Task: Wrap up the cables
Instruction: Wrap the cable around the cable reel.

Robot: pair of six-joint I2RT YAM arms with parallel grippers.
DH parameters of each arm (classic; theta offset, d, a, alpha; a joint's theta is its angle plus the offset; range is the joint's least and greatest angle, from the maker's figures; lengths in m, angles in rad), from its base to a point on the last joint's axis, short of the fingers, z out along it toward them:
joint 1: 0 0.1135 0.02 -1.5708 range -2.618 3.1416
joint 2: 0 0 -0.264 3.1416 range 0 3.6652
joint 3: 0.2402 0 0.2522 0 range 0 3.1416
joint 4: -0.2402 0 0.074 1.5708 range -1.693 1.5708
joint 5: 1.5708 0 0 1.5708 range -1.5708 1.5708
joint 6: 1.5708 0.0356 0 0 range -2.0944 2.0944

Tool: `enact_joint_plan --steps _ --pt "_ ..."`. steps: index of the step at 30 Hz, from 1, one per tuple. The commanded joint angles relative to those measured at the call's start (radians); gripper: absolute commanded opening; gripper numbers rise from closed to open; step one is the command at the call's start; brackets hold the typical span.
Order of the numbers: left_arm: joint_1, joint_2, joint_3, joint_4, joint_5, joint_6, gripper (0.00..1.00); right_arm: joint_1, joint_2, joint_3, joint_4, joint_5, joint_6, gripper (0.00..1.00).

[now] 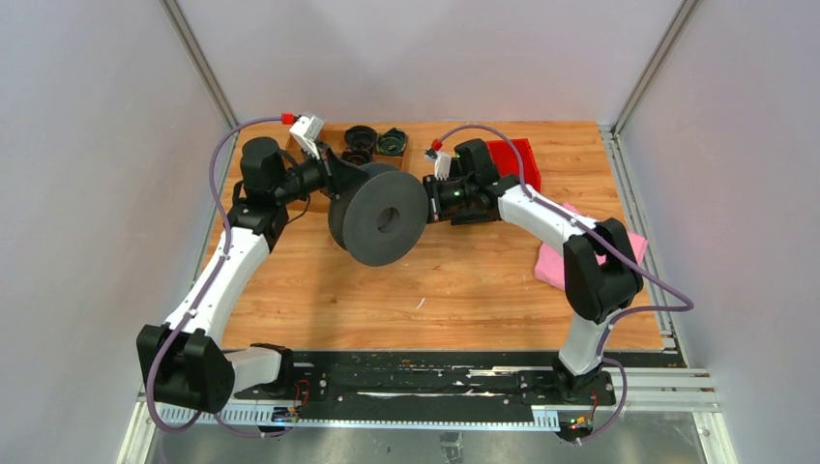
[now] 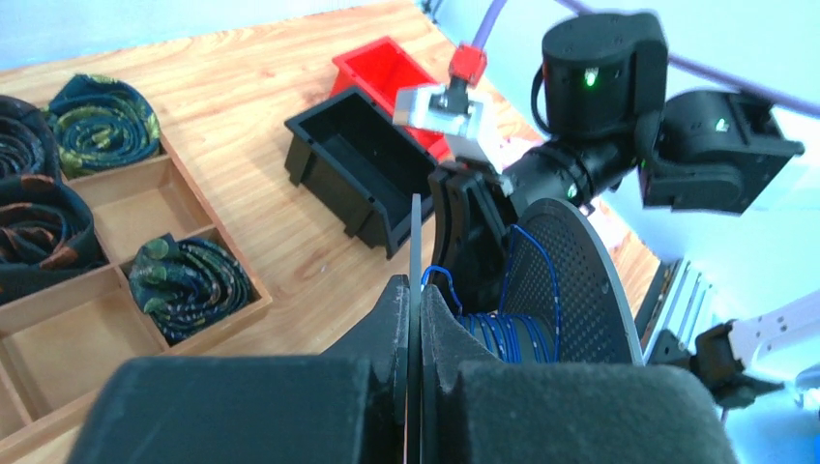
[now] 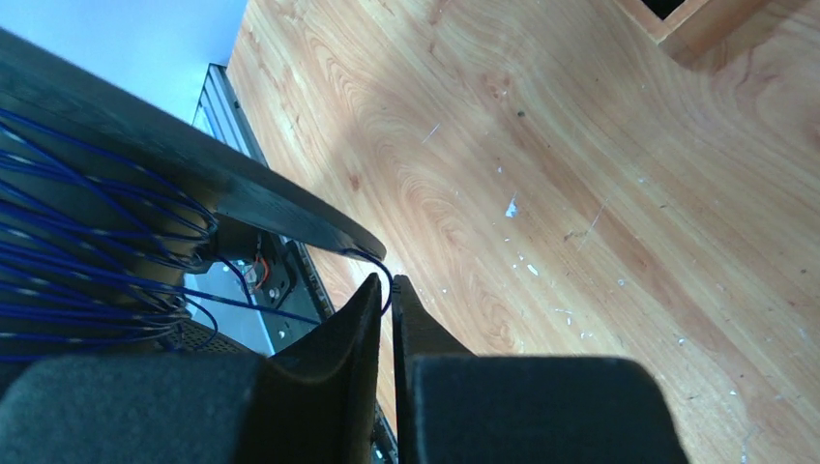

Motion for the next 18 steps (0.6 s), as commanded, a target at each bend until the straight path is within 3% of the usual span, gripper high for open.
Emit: enact_joint_plan --steps 1,7,18 --pt "0.015 0.001 0.009 0.223 -0.047 -0.152 0.00 0.005 0.019 -0.032 0.019 -0.040 0.037 0.09" --pt "0.024 0.013 -0.016 0.285 -0.065 -0.239 0.00 0.005 0.045 -0.039 0.078 -0.105 0.092 0.15" --pt "0.084 0.028 -0.044 0.358 -0.098 -0.378 0.00 0.005 0.030 -0.076 0.122 -0.140 0.116 0.17"
